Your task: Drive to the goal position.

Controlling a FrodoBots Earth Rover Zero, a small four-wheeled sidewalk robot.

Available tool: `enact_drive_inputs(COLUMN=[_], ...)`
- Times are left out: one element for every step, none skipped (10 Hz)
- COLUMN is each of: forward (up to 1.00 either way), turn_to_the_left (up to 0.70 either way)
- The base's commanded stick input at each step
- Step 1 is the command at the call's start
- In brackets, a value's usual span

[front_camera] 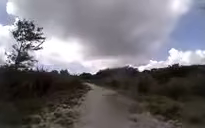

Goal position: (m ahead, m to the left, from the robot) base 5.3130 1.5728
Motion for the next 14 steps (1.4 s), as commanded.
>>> enact_drive_inputs(forward=[0.85,0.85,0.85,0.85,0.85,0.85,0.85,0.85,0.85,0.85,0.85,0.85,0.85,0.85], turn_to_the_left=[0.0,0.0,0.0,0.0,0.21,0.34,0.34,0.34,0.34,0.29,0.0,0.0,0.0,0.0])
